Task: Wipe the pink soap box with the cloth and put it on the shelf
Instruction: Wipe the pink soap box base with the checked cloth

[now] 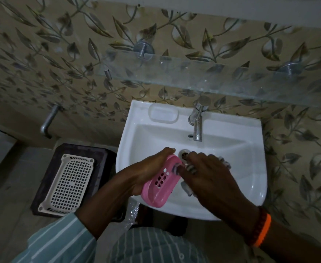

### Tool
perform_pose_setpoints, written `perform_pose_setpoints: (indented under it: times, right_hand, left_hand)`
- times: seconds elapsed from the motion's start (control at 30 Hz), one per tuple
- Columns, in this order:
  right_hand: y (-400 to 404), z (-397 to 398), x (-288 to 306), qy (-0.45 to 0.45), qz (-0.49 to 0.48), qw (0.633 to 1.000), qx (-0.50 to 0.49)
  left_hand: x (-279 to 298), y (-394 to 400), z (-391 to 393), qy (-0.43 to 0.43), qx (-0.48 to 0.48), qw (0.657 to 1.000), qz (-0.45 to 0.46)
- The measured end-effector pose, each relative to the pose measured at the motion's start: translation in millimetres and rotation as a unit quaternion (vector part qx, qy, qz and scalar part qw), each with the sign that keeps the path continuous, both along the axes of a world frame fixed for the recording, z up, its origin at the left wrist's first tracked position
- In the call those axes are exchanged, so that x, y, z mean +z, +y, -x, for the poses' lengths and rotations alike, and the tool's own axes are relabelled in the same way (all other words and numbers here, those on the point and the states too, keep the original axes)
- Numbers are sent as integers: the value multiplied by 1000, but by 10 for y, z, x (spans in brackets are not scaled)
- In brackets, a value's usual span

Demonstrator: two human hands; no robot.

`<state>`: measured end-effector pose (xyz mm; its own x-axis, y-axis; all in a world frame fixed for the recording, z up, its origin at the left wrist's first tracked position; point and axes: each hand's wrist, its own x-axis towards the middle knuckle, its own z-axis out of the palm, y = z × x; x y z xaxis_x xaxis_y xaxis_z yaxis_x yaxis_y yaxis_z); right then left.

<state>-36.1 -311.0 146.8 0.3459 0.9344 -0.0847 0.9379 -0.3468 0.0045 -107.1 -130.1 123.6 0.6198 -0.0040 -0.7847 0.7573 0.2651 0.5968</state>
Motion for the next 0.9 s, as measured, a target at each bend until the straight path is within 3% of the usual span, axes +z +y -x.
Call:
perform_pose_setpoints:
  times: [0.07, 0.13, 0.3, 0.4, 0.43, 0.5, 0.57, 0.63, 0.9]
  right_hand:
    - [11, -19, -52, -51, -17, 998, 27]
    - [0, 74, -129, -44, -18, 998, 31]
    - [27, 248, -228, 207, -7, 976, -72]
    - [-10, 210, -196, 295, -49, 951, -83]
    - [-11, 174, -176, 265, -58, 960, -66]
    - [9, 68, -147, 104, -54, 993, -9]
    - [26, -21, -135, -13, -70, 997, 26]
    - [20, -57, -177, -63, -86, 993, 48]
    - [9, 75, -346, -17, -61, 995, 77]
  left_hand:
    - [19, 2, -13, -10, -6, 1000, -7]
    - [13, 17, -41, -13, -14, 1000, -11]
    - [-80, -2, -2, -1, -11, 1000, -22]
    - [-156, -13, 19, 14, 19, 1000, -15]
    - [-163, -6, 13, 12, 24, 1000, -14]
    - [-176, 25, -17, 2, 21, 1000, -9]
    - [-183, 30, -38, -6, 11, 1000, 12]
    - [-190, 14, -47, -2, 9, 999, 39]
    - [-176, -29, -124, 0, 25, 1000, -18]
